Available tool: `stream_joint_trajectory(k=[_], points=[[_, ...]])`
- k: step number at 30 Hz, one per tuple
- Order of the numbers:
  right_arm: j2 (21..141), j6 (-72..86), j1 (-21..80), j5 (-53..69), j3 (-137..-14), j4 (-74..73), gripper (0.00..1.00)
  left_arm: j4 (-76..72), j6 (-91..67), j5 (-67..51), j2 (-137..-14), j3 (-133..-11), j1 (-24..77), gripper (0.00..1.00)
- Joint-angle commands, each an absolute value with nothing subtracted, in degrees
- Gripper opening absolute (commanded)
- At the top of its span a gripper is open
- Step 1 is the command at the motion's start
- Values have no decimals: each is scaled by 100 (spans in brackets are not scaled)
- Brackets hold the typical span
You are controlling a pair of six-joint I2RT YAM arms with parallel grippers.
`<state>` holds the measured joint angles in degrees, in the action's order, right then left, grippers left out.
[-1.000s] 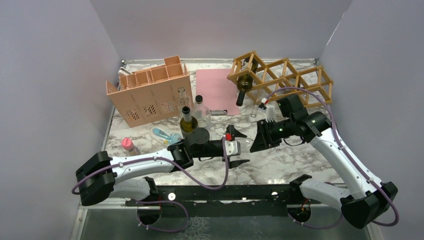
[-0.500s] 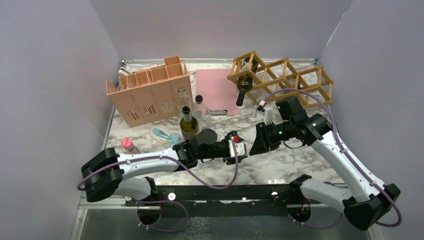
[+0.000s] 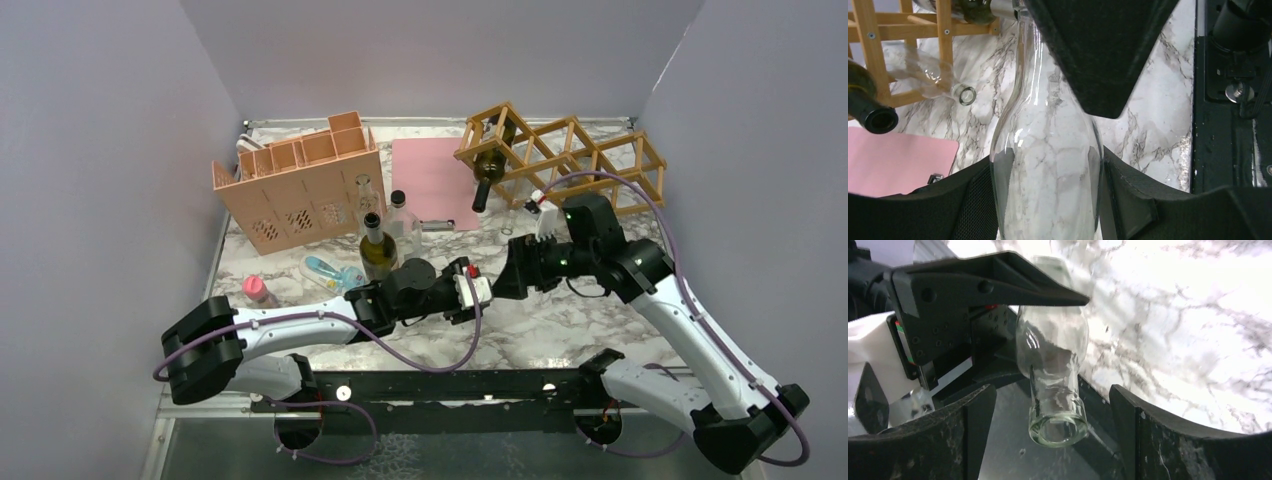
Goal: Take the wine bottle off the wine rack
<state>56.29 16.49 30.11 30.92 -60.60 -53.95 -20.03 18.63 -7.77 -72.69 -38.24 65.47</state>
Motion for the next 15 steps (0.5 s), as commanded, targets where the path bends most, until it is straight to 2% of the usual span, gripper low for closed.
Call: stream_joint_trajectory(k=[1,8,12,15], points=[[5093,2697,3032,2497,-5481,-3725,90,-2235,1629,-283,-6976,-4087,6540,30],[4637,3857,3028,2498,-4224,-1709,90,-2284,1398,-36,-6811,-4039,6542,30],[4564,3899,3032,2251,-4085,-1544,80,-2290,1389,39,-6772,-4056,6539,32],[4506,3883,3031,2218,-4076,-1330,77,-2286,1396,138,-6739,-4054,6544,32]])
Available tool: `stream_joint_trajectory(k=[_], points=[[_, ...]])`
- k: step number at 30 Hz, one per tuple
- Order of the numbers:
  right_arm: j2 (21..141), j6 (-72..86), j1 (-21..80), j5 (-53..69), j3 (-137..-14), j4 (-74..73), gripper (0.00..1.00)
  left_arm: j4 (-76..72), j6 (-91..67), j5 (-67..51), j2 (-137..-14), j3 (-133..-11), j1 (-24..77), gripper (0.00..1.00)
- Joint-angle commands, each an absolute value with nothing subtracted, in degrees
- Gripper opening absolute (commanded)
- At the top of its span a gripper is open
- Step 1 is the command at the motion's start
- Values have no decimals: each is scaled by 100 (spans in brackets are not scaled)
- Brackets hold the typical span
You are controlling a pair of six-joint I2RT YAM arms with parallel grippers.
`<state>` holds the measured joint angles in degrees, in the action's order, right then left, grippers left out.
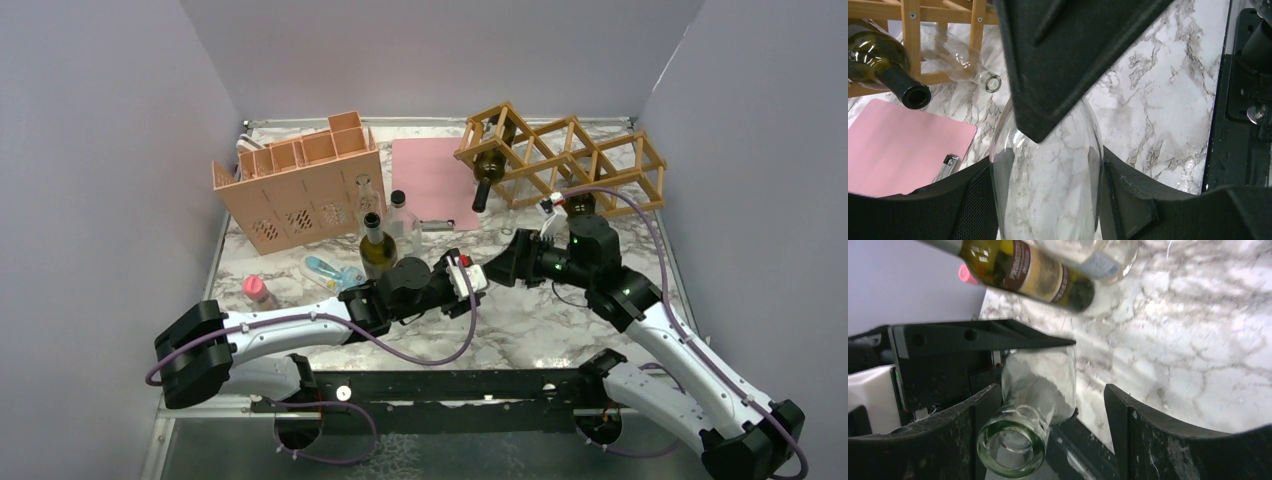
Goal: Take the wine bottle off the wine rack
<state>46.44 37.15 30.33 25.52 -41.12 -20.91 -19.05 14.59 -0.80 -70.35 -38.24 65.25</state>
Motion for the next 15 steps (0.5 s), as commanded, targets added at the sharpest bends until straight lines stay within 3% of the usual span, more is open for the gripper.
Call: stream_joint_trajectory(k=[1,6,12,15], points=[[4490,3910,3032,2223,-4052,-1207,77,-2285,1404,167,-6733,-4056,6540,32],[4686,4023,3031,2393,-3969,-846,62,-2285,1386,229,-6683,-4052,6536,32],[4978,4043,3028,2626,-4032,-767,31,-2285,1365,277,-6637,-4052,6530,34],[4968,4097,3032,2654,-4023,-692,15,-2283,1353,289,-6591,-4047,6537,49]])
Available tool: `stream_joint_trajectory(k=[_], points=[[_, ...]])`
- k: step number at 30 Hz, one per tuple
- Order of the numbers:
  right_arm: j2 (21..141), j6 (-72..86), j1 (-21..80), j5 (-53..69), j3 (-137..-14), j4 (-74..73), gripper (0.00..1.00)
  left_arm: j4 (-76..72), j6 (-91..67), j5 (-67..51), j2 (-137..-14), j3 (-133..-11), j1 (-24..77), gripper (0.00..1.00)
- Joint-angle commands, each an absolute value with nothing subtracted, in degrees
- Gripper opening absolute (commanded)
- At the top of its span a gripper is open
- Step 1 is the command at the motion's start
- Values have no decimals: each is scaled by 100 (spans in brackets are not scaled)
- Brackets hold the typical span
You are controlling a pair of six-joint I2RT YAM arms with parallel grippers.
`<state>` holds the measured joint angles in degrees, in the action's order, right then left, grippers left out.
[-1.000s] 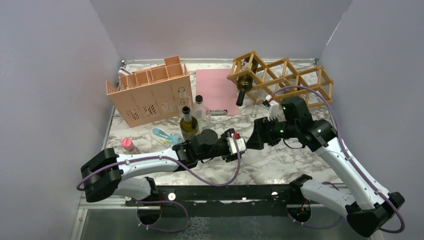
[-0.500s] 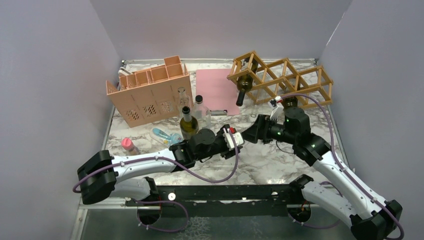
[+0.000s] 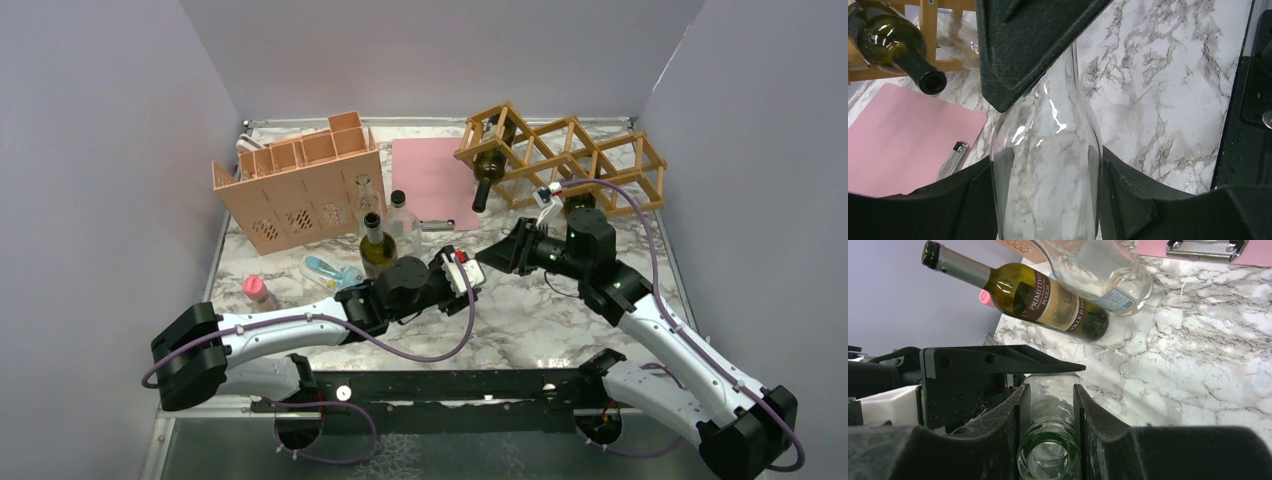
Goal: Take the wine bottle off the wine rack
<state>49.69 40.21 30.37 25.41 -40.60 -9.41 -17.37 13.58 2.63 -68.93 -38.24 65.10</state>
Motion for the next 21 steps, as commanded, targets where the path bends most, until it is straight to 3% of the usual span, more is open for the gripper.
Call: stream_joint_trajectory(k=[1,3,7,15,21], points=[[4966,4084,3031,2610,-4049,-732,10,-2285,1335,289,-6560,-4034,6532,58],[4940,4050,3032,2433,-4098,-875,2,-2285,1335,277,-6488,-3996,6530,72],[4975,3852,3030,2099,-4299,-1190,1,-2285,1356,132,-6367,-3966,6531,98],[5772,3214,3032,1476,-5418,-2211,1,-2449,1477,-71,-5690,-3878,6535,99],[6422,2936,3086,1419,-6155,-2500,1,-3200,1493,675,-4668,-3415,6149,99]])
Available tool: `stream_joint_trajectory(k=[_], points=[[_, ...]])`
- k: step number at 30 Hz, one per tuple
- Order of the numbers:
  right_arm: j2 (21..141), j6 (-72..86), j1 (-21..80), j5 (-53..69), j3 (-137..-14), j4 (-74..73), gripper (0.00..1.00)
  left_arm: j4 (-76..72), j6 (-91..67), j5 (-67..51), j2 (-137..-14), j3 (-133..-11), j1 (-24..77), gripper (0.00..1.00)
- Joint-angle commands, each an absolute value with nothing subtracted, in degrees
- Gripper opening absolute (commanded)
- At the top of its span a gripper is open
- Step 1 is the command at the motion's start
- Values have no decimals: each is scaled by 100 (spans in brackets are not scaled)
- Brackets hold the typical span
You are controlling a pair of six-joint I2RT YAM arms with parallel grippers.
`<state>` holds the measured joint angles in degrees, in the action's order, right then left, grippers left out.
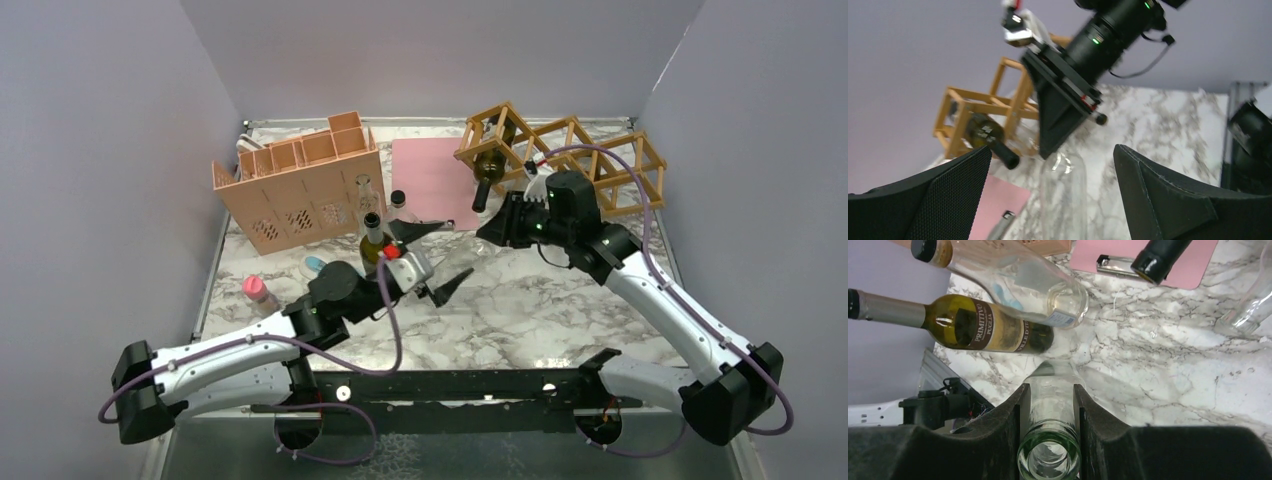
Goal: Take the wine bottle off the wine rack
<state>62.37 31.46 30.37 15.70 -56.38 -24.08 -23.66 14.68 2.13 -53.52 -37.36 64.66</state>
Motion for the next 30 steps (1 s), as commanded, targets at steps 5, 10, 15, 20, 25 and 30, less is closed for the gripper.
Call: stream_joint_trajectory(k=[5,10,15,20,25,30], points=[[6943,2620,3303,1154,-6862,-2917,1,-3554,1278,854,-4175,-3209,5424,99],[7431,2415,3764,467,-7584,-3461,1,-3595,1378,1342,-4020,-3157,5108,99],[7821,2335,4125,-42,-8051,-3754,1,-3813,1574,1730,-3855,-3014,5055,99],[8299,2266,4542,-460,-8560,-3961,1,-3983,1619,1859,-3710,-2907,4958,99],[8747,2180,4995,-1012,-9112,-4239,1,-4088,1669,1913,-3540,-2842,4926,99],[9242,2118,5338,-1517,-9676,-4581,1,-4117,1750,2063,-3431,-2826,4922,99]])
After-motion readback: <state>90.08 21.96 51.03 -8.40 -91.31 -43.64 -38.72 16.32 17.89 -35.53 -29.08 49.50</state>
